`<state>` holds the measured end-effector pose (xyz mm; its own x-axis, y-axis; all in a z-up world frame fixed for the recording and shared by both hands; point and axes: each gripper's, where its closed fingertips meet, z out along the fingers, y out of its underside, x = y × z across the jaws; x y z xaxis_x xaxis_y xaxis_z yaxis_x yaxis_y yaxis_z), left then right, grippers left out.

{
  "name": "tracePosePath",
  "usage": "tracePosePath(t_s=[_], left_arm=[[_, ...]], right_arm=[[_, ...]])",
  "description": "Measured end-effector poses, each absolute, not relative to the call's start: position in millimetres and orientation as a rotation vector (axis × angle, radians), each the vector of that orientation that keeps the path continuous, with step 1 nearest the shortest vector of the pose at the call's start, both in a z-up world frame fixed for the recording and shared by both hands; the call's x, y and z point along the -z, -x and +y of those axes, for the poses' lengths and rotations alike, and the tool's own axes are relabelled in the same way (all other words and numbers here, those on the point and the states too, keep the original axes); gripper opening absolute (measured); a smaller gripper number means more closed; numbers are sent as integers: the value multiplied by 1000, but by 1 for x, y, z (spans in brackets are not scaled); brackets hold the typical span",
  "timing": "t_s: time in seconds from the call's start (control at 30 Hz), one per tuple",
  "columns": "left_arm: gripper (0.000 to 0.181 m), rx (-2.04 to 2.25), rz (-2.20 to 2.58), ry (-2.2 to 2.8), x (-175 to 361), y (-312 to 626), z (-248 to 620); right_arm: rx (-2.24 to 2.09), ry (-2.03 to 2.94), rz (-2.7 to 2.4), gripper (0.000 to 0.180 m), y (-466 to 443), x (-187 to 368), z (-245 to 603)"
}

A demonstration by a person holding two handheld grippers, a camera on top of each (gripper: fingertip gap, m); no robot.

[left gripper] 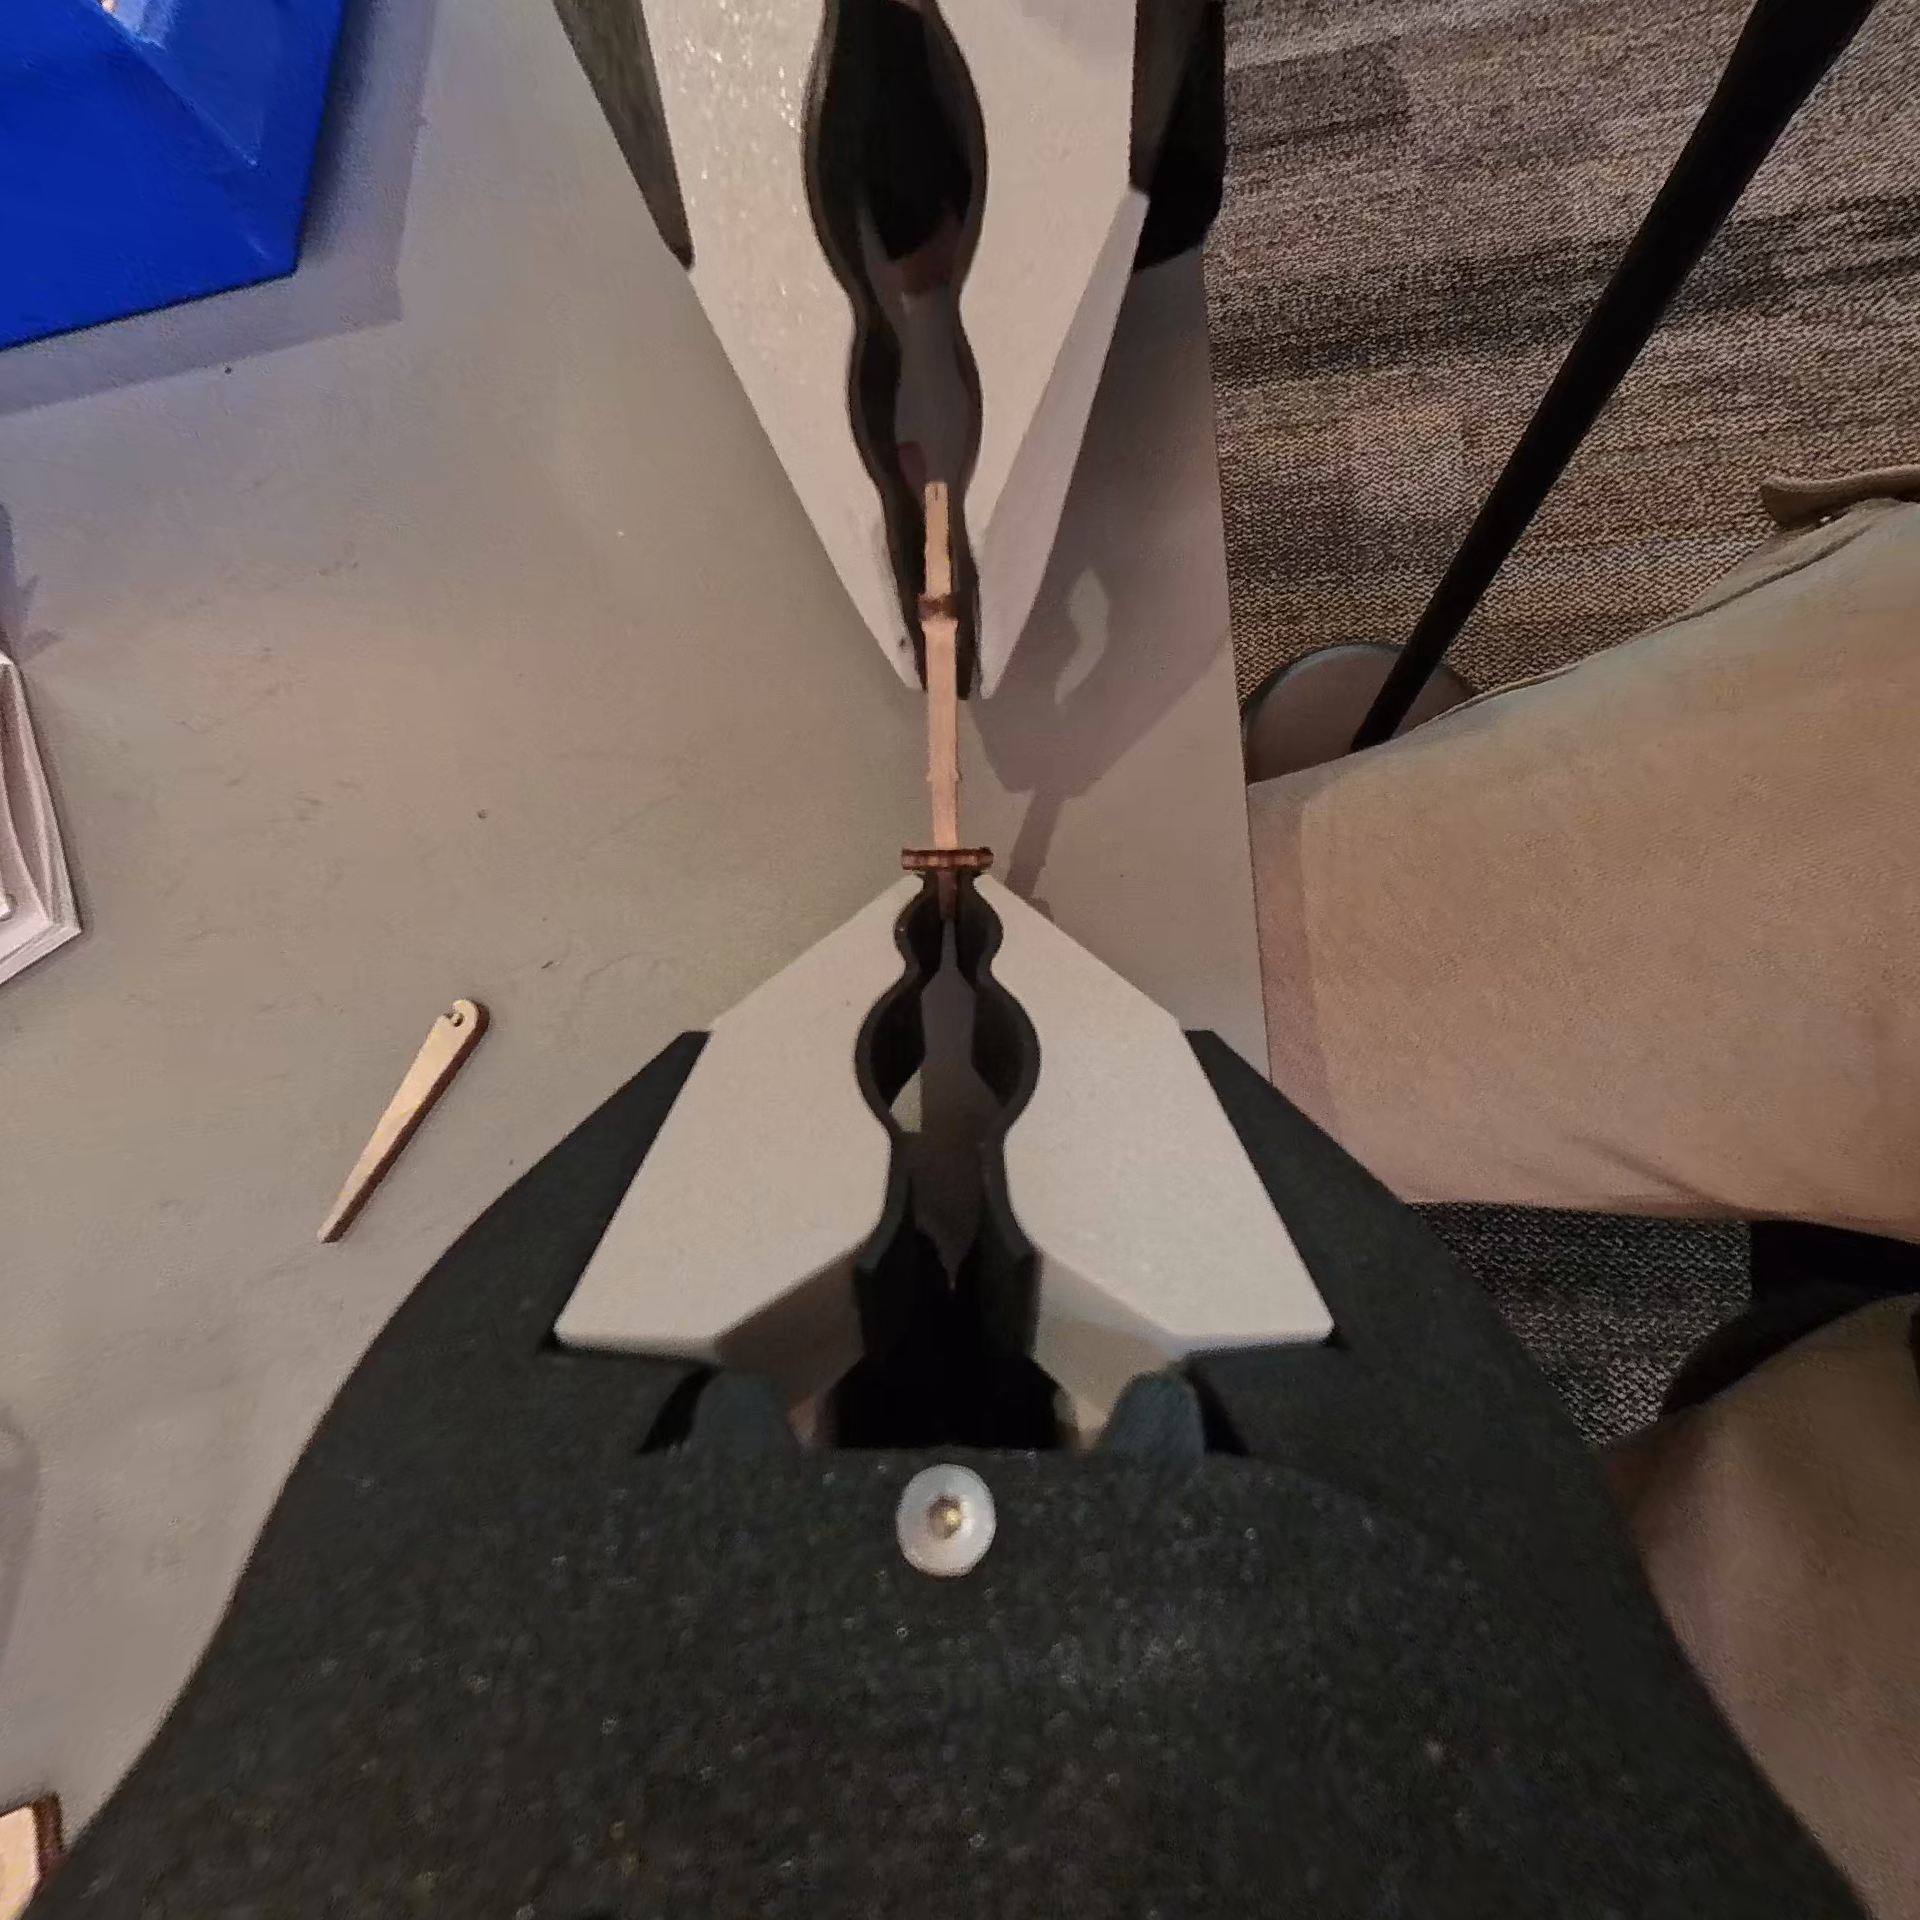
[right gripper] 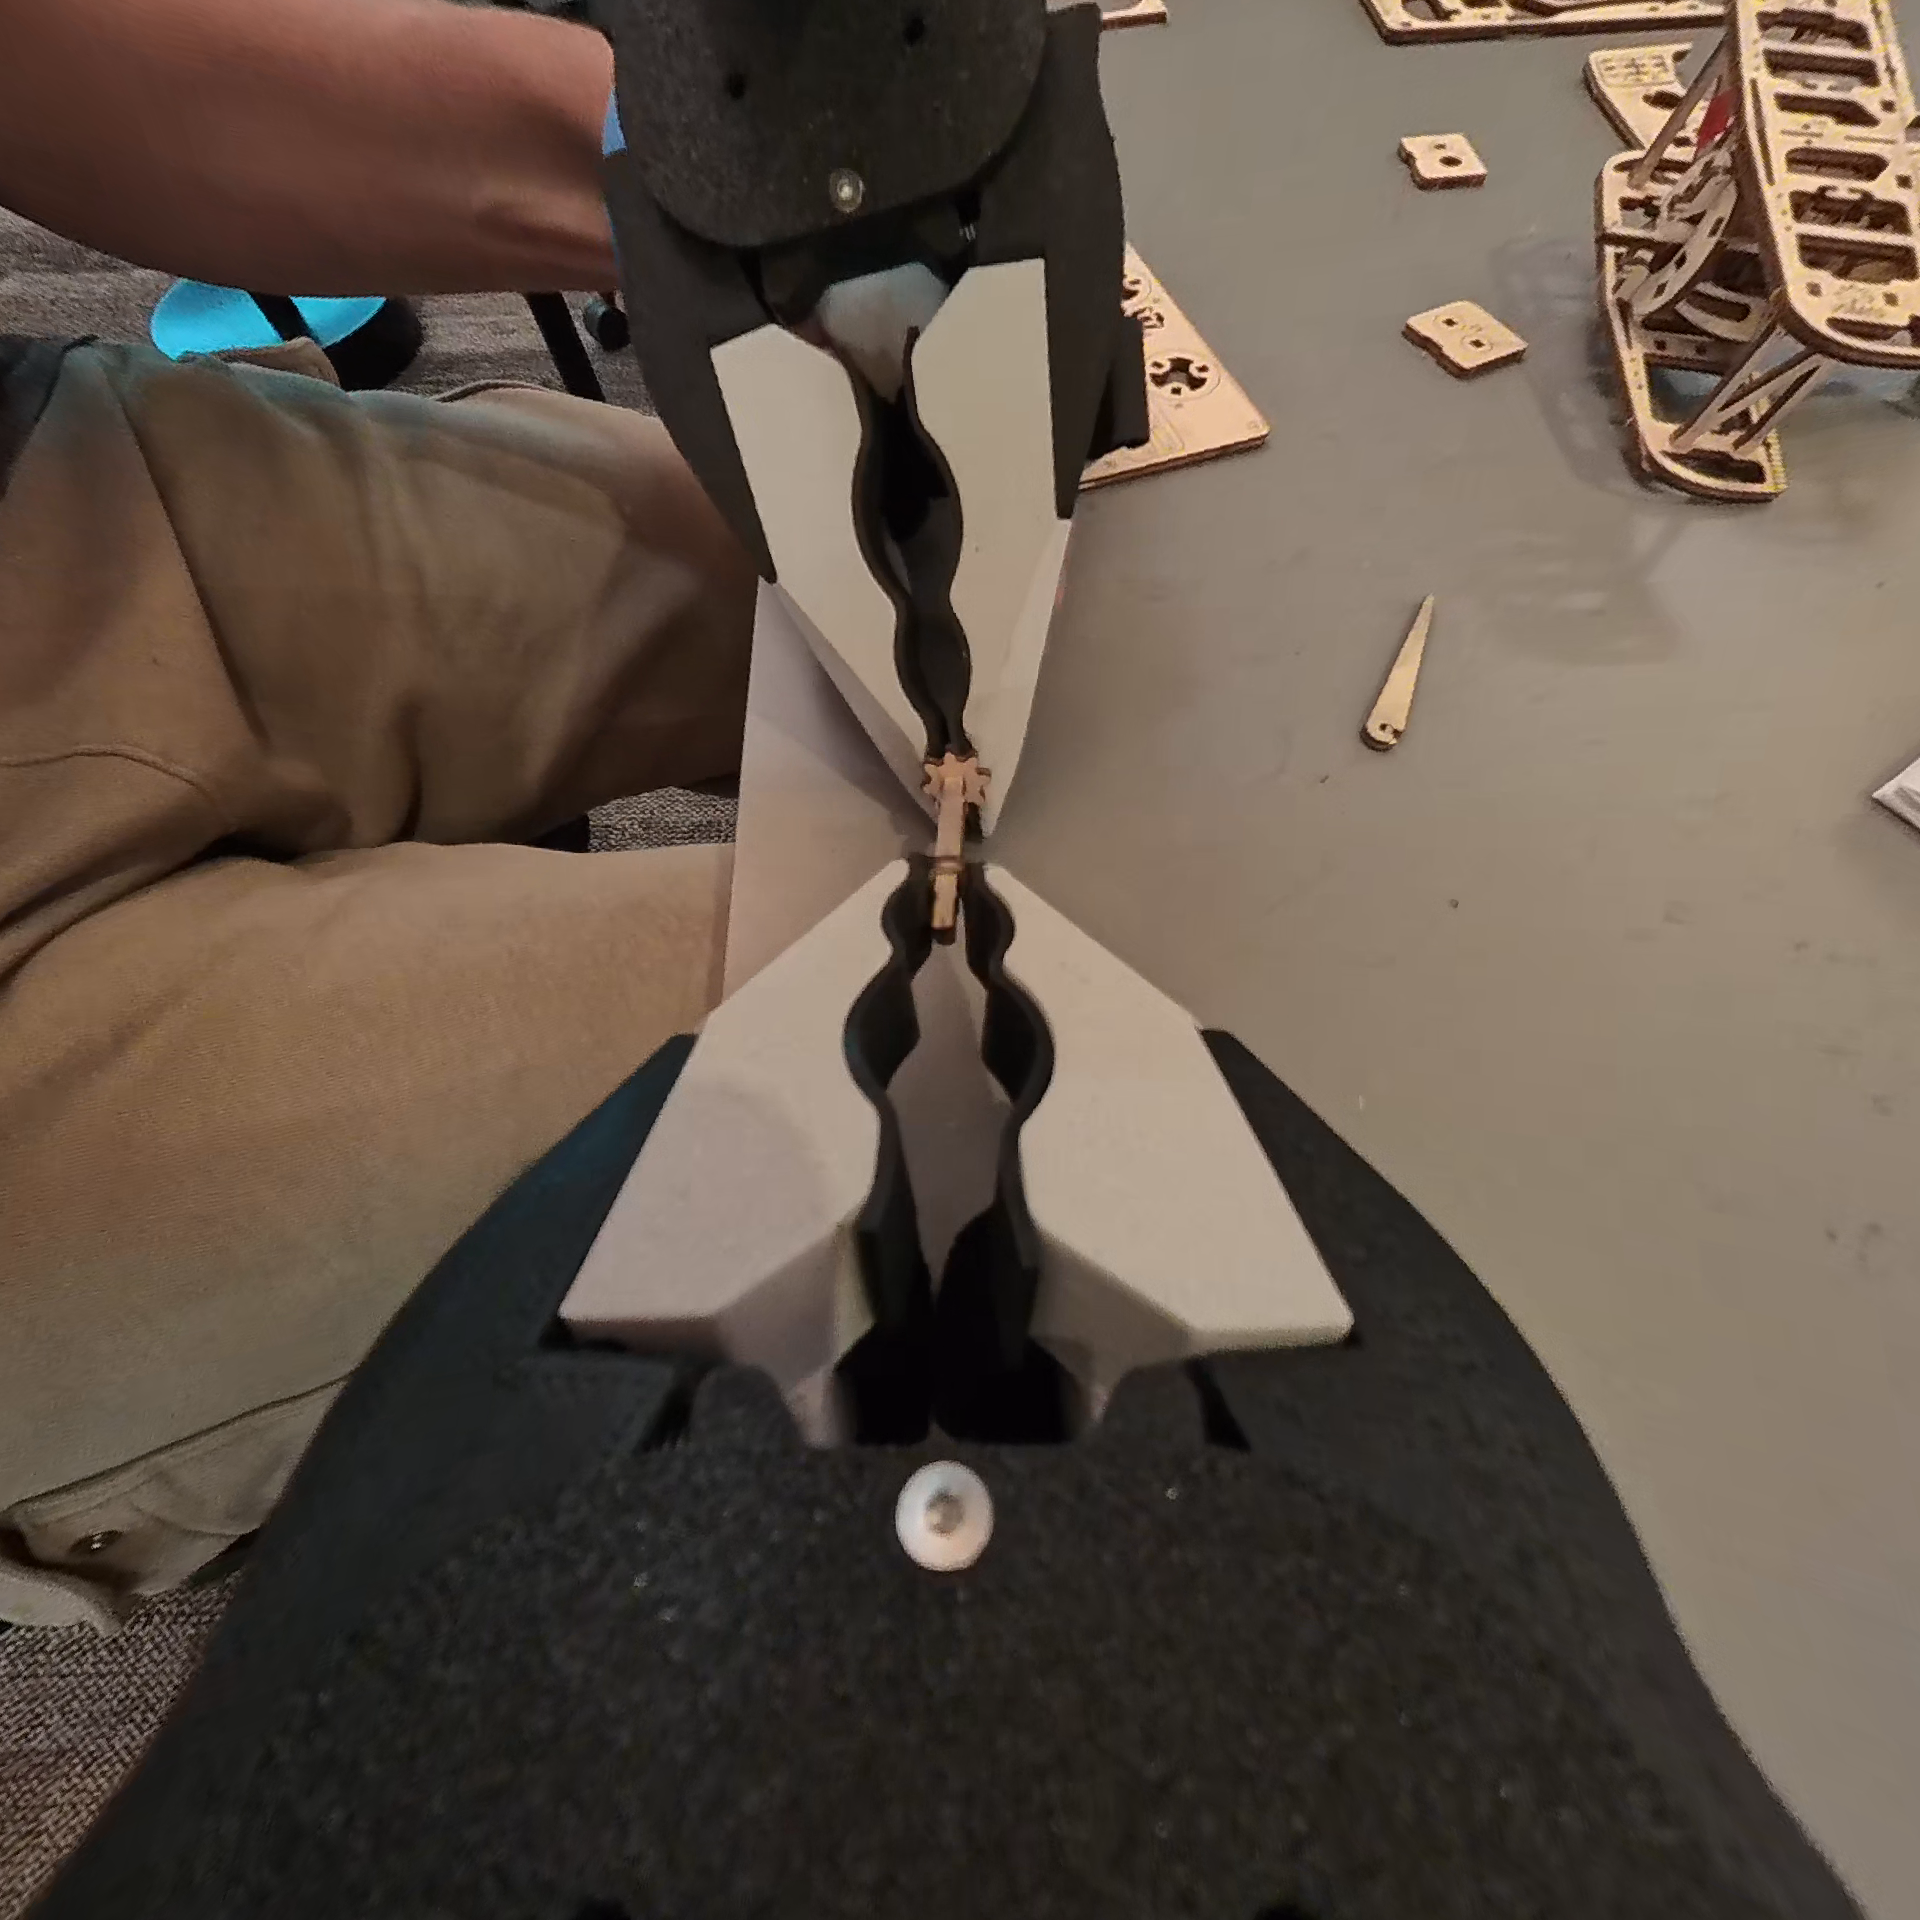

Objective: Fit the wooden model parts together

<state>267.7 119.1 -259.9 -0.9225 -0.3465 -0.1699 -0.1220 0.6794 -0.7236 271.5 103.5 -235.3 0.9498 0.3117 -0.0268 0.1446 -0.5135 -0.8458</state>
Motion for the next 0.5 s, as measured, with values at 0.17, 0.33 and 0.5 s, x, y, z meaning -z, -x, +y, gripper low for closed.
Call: tracePosePath(t_s=[0.17,0.33,0.5], left_arm=[[0,1096,2608,358,260,-266,118],[0,1095,2609,348,260,-267,115],[0,1089,2600,353,260,-268,116]], right_arm=[[-237,2121,-321,4,-271,236,103],[-242,2102,-307,4,-272,233,103],[-254,2130,-300,4,-272,237,102]])
